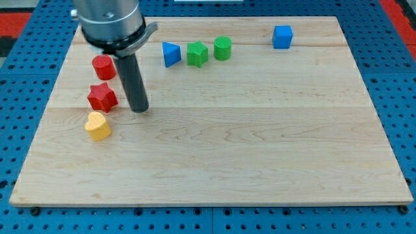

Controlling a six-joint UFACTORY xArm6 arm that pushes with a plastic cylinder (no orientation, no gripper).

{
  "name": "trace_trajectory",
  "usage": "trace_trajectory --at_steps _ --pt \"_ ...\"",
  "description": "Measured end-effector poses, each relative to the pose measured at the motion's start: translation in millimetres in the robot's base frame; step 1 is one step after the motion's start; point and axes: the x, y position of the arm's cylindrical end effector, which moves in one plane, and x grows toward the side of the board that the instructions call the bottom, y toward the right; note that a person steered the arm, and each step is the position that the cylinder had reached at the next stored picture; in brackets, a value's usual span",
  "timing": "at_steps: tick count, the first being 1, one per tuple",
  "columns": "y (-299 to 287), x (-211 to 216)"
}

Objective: Place the arm to the center

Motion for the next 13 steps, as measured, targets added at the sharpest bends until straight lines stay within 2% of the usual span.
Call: trace_trajectory --at_steps 4,7,13 --pt "-73 -7" --pt "46 -35" --pt "54 -33"
